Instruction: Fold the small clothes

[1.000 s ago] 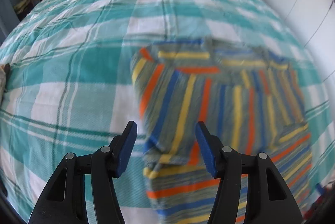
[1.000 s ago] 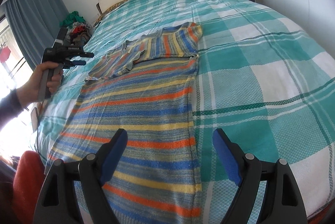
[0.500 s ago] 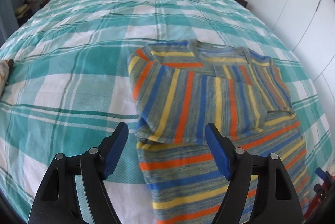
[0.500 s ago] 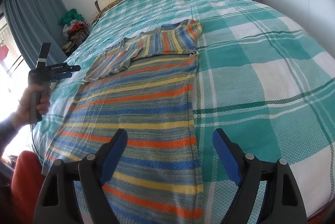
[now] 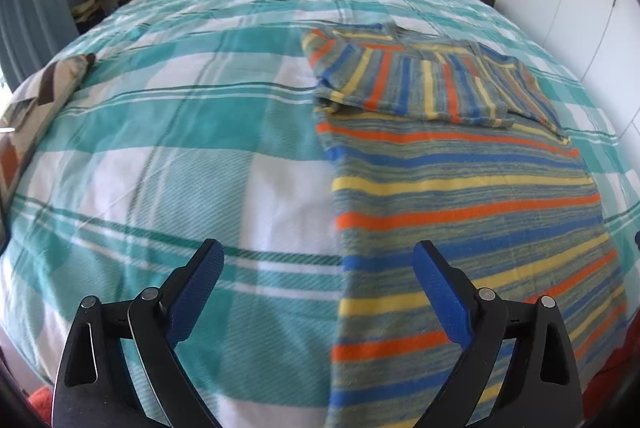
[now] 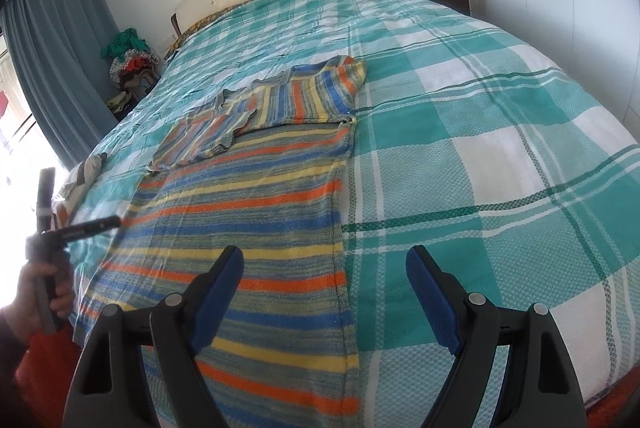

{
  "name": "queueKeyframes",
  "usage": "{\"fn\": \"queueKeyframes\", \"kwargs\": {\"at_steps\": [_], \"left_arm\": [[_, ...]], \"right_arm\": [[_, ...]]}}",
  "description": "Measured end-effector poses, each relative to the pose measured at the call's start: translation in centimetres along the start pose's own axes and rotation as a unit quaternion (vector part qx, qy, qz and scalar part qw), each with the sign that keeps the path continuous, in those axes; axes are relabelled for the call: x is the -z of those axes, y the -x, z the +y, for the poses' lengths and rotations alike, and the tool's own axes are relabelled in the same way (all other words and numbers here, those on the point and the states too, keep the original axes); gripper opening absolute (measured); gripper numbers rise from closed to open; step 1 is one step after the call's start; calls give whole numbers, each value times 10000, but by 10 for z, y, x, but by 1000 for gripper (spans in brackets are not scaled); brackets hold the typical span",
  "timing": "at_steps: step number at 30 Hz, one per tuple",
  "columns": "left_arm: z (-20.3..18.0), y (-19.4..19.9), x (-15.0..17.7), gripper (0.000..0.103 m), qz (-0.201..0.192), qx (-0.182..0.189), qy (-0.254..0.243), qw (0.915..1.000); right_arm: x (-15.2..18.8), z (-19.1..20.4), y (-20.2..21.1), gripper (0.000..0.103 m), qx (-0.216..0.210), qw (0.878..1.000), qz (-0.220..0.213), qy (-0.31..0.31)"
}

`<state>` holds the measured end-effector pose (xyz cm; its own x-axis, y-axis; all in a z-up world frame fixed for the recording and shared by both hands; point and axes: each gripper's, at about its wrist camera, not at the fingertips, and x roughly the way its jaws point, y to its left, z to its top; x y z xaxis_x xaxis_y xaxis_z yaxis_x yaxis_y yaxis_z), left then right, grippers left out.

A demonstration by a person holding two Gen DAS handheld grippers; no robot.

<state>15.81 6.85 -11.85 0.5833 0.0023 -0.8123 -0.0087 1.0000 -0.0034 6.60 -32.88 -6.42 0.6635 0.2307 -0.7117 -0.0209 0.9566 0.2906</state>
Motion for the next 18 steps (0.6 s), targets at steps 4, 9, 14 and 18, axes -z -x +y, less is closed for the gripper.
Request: {"fn": "queueKeyframes", "kwargs": {"at_steps": [4, 9, 14, 18], "left_arm": [[27, -3, 12, 96, -48, -564, 22, 9984], [52, -28, 35, 97, 177, -872, 90, 9960], [66, -35, 42, 103, 106, -624, 446, 9970], [65, -36, 43, 103, 52, -626, 428, 9971]], "right_arm": [[1, -1, -1, 83, 172, 9998, -13, -17], [4, 2, -3, 83, 393, 9992, -43, 77], [8, 5, -9, 83, 569, 9982, 30, 200], [9, 7, -13, 83, 585, 9979, 85, 275]]}}
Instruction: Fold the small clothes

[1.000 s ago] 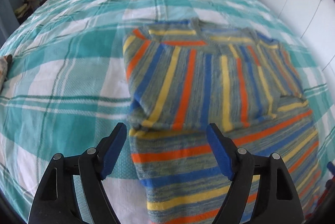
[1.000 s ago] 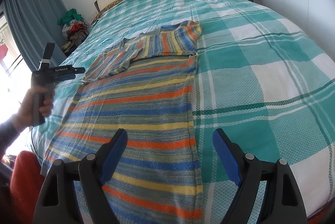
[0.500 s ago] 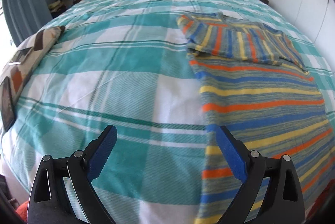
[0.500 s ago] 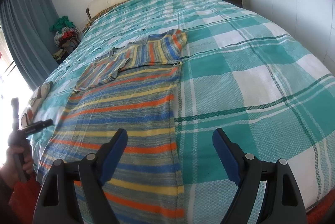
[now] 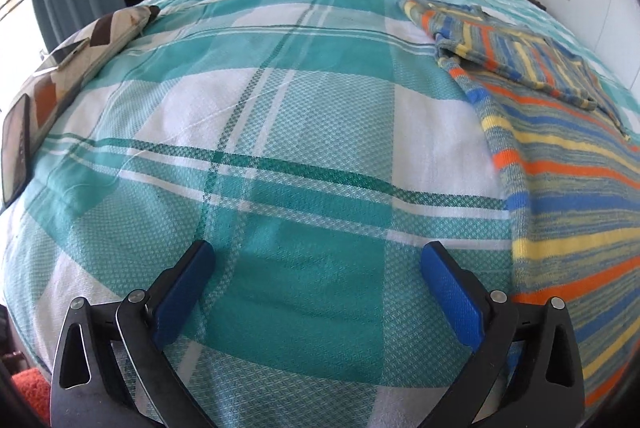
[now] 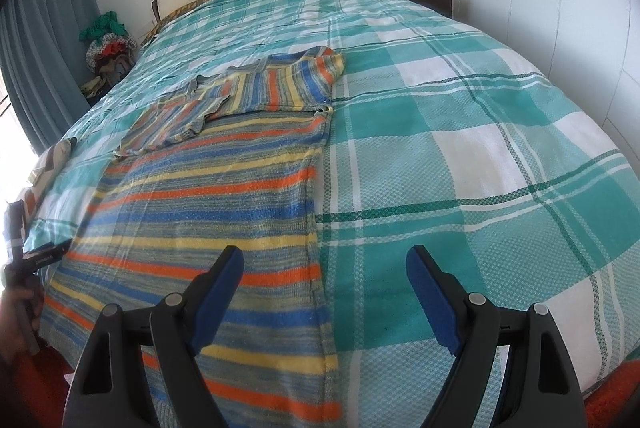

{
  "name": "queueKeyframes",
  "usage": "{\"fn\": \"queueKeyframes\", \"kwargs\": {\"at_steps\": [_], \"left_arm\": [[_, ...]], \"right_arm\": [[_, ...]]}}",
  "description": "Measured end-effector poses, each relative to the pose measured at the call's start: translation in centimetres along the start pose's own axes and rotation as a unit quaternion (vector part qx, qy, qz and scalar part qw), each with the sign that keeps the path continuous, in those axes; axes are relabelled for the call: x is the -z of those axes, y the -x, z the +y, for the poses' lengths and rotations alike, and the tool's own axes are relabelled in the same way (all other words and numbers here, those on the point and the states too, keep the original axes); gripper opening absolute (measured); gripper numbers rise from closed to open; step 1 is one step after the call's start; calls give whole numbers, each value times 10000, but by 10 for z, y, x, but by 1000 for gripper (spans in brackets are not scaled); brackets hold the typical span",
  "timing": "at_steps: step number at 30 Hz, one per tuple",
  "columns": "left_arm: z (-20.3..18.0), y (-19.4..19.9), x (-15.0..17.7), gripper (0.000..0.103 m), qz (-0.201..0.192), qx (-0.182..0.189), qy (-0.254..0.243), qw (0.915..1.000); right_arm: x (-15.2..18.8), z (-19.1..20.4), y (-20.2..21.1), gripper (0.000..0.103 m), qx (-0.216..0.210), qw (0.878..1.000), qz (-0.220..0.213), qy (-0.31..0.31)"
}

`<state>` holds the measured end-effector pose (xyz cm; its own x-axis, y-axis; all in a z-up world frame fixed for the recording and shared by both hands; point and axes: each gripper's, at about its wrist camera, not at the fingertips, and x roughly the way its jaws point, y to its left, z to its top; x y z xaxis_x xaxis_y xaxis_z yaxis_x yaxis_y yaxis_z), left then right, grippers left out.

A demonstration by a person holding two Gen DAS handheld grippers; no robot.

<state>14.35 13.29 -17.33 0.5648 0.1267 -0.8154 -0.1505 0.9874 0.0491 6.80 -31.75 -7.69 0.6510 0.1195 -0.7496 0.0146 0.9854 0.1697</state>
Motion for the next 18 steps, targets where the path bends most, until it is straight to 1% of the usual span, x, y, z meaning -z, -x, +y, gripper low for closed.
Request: {"fn": "queueKeyframes", "kwargs": {"at_steps": [7, 18], "left_arm": [[-2, 0, 1, 103, -48, -53, -4, 10000], [-3, 0, 1, 103, -53, -117, 9, 9999]], "right_arm": [[1, 0, 0, 83, -14, 10000, -10, -16], [0, -9, 6, 83, -30, 9998, -66, -195]]}}
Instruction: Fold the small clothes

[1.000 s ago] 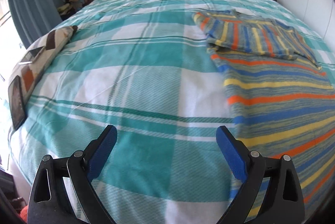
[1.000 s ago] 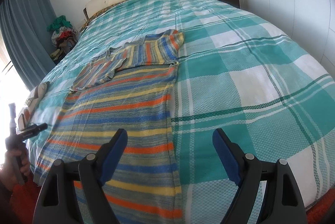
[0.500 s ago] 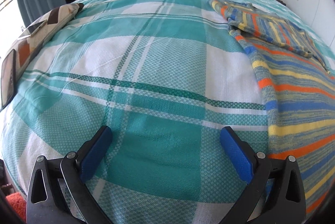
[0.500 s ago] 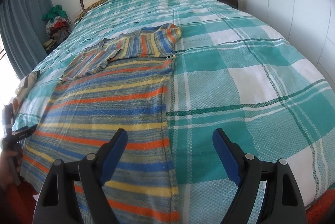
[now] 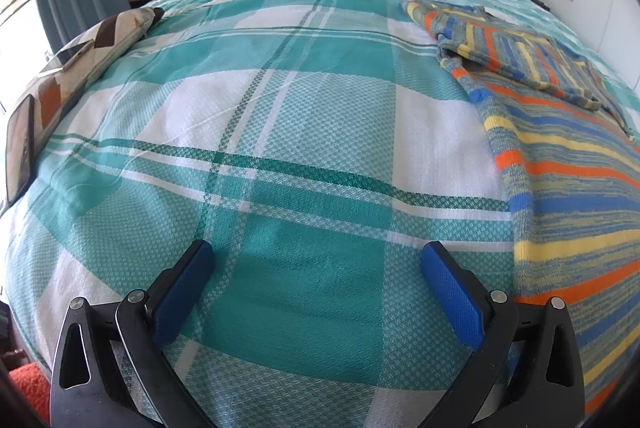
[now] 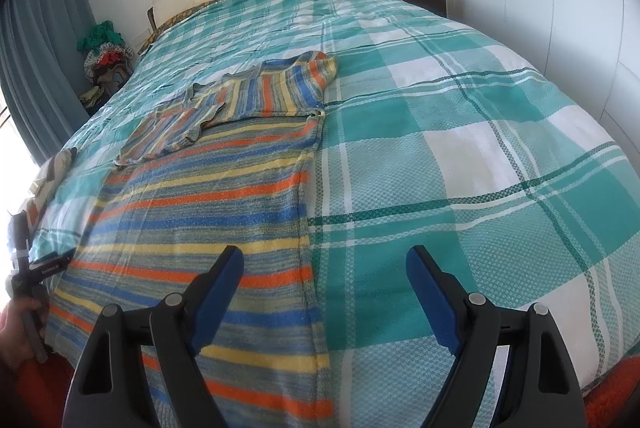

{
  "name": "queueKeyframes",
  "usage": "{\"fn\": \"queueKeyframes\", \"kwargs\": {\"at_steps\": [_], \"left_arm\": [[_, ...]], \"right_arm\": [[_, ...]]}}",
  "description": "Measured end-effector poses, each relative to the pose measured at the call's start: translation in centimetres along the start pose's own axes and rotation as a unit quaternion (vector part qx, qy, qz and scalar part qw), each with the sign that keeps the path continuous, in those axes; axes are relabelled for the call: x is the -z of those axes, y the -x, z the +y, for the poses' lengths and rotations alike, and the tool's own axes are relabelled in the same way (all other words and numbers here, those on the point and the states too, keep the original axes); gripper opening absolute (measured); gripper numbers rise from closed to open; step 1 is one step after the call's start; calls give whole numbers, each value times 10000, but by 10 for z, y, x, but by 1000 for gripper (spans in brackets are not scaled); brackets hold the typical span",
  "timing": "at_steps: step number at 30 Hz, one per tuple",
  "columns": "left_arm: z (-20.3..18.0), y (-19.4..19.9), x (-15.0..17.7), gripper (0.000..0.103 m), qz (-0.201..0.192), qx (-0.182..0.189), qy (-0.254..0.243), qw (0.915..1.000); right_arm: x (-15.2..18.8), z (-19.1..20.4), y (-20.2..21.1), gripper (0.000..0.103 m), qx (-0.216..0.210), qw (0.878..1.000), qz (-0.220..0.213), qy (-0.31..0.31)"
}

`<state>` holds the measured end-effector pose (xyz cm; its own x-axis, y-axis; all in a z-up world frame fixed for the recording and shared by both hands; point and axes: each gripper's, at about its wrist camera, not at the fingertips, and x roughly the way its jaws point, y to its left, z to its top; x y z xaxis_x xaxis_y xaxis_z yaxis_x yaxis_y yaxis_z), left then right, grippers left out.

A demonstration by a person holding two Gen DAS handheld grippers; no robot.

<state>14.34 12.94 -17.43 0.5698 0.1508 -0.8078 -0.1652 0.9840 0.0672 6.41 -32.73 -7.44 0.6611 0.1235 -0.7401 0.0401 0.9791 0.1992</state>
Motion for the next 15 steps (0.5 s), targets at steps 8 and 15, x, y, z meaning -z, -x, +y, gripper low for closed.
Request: {"fn": "queueKeyframes", "kwargs": {"at_steps": [8, 15], "left_arm": [[0, 0, 0, 103, -3, -12, 0, 10000], [2, 0, -1, 103, 30, 27, 97, 9999]], "right_arm": [[1, 1, -2, 83, 1, 10000, 41, 52], [2, 1, -2, 83, 7, 10000, 45, 15]]}}
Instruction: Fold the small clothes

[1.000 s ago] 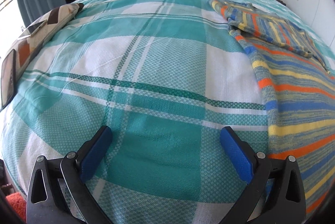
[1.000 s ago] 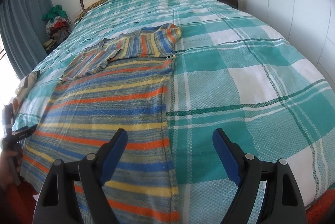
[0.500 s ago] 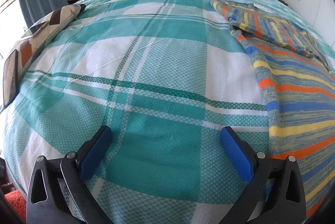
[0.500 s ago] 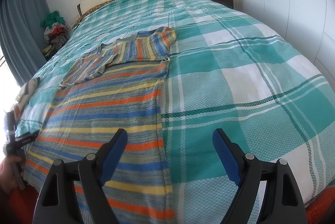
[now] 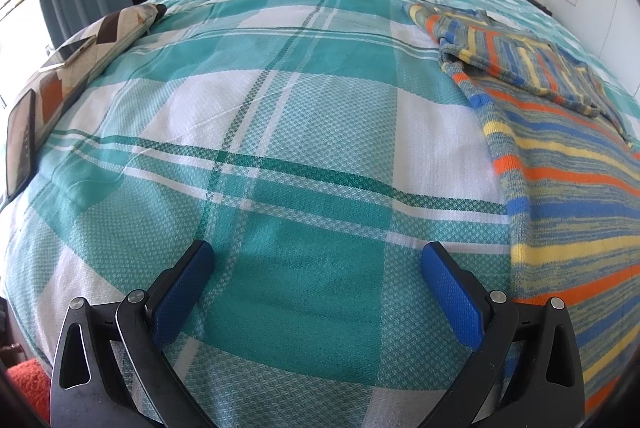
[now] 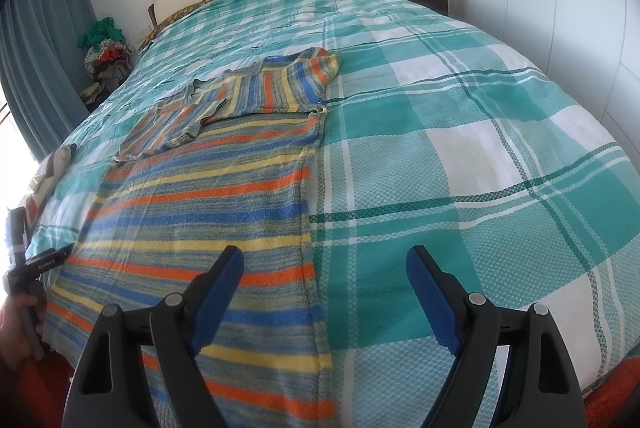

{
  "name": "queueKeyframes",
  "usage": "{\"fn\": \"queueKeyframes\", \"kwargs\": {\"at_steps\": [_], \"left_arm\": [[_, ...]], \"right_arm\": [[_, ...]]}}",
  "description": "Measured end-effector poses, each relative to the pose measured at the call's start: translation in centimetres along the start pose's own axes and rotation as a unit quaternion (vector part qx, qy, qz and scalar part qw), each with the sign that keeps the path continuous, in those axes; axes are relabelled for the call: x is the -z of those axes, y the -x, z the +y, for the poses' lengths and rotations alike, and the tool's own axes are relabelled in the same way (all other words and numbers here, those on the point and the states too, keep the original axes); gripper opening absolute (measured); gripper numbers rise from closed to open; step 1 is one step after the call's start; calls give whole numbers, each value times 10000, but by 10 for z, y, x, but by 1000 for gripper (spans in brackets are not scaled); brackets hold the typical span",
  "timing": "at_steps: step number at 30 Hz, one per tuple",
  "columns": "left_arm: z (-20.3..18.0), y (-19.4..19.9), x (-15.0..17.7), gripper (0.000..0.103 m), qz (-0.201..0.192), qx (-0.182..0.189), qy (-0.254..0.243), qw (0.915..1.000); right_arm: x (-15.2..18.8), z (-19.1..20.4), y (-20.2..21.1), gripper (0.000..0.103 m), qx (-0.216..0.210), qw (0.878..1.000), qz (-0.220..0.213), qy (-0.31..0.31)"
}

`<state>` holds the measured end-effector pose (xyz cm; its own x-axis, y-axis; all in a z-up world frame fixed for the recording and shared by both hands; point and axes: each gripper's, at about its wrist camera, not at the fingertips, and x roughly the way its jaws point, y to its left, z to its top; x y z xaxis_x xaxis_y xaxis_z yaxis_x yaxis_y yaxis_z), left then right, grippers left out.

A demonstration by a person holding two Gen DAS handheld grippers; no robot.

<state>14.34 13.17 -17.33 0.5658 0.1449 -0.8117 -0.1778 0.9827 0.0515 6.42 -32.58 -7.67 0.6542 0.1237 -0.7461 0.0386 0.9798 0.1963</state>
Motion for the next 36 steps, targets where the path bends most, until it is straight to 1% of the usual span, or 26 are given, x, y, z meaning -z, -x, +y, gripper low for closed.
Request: {"fn": "queueKeyframes", "kwargs": {"at_steps": [15, 23, 25, 26, 28, 29, 31, 32, 33, 34, 35, 36], "left_arm": [[-1, -1, 0, 103, -27, -50, -25, 10000], [-2, -1, 1, 103, -32, -59, -23, 10000], [-2, 0, 0, 103, 17, -51, -17, 10000], [-1, 2, -2, 102, 101, -23, -19, 9999], [2, 11, -5, 101, 365, 158, 5, 9992], [5, 19, -5, 101, 455, 377, 62, 9982], [9, 41, -1, 100, 556, 1017, 245, 9930], [8, 51, 4, 100, 656, 1342, 268, 9884], [4, 57, 11, 100, 816, 1577, 219, 9839], [-1, 62, 19, 98, 1002, 1719, 139, 9799], [-9, 66, 30, 92, 1182, 1823, 37, 9761], [-18, 69, 40, 82, 1356, 1916, -101, 9720]], "right_arm": [[-1, -3, -4, 83, -22, 10000, 23, 0], [-1, -2, -3, 83, 68, 10000, 42, 15], [-1, -2, -1, 83, 97, 9999, 39, 51], [-2, -3, 0, 83, 106, 9999, 37, 68], [-6, -7, 5, 83, 96, 9999, 60, 67], [-9, -10, 9, 83, 59, 9999, 88, 31], [-18, -19, 21, 83, -132, 9996, 215, -99], [-21, -24, 24, 83, -280, 9987, 388, -151], [-23, -27, 26, 83, -423, 9968, 663, -160], [-21, -28, 25, 83, -564, 9929, 1041, -125], [-17, -29, 22, 83, -689, 9862, 1506, -67], [-10, -28, 20, 83, -776, 9779, 1941, 11]]}}
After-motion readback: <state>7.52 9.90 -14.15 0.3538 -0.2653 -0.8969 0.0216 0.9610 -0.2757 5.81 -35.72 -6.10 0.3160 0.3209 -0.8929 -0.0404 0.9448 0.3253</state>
